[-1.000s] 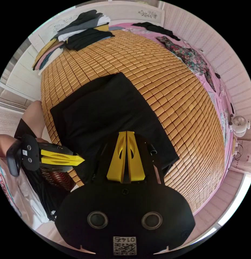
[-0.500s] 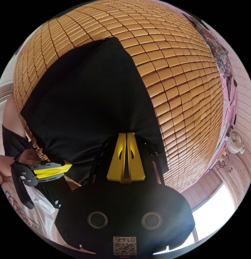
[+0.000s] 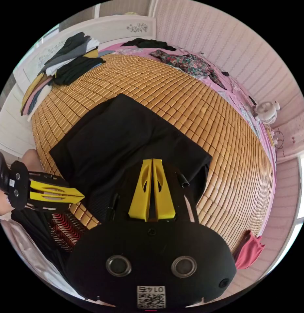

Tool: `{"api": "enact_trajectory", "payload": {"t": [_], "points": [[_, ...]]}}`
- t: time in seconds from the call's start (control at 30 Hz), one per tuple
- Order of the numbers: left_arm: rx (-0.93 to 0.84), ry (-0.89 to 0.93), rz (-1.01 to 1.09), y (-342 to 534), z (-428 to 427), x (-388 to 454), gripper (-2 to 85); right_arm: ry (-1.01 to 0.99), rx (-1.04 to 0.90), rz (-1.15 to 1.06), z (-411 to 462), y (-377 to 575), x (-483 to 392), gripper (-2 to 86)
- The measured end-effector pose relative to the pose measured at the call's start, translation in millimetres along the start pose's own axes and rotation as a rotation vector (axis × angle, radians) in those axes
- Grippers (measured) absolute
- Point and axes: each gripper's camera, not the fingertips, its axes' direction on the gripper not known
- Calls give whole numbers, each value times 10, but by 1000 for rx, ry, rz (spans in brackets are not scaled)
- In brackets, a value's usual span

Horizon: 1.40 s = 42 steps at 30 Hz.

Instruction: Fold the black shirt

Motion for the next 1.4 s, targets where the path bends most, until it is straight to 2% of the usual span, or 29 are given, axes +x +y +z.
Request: {"api": "enact_trajectory", "payload": {"t": [0.17,0.27,0.33,0.43,0.5,0.63,0.8,0.87,1.0,1.1,1.23,1.4], "points": [[85,7,41,89,-46,382,29,2,7,319,-723,1487,700,56],[60,29,104,-9,54,637,62,-126,-51,530,-798,2059,996,97],[88,34,178,-84,106,840,99,-225,-62,557,-801,2271,1037,122],[112,7,252,-186,164,1066,145,-279,-119,604,-785,2495,1087,89],[103,-5,303,-245,229,1186,173,-262,-66,650,-933,2627,1155,69],[56,-68,403,-343,443,1421,191,-380,25,713,-1225,2884,1397,23],[16,-112,451,-469,682,1610,211,-500,199,678,-1805,3044,1608,22],[7,-119,451,-525,781,1653,170,-588,292,692,-2097,3114,1766,21],[-43,-113,370,-674,1011,1681,75,-735,360,708,-2370,3175,1913,28],[-41,-279,263,-662,970,1631,7,-734,329,713,-2513,3221,1844,40],[-37,-224,300,-358,675,1626,4,-711,354,733,-2752,3442,1635,58],[-50,-139,346,375,219,1605,1,-631,338,933,-2808,3828,1657,79]]}}
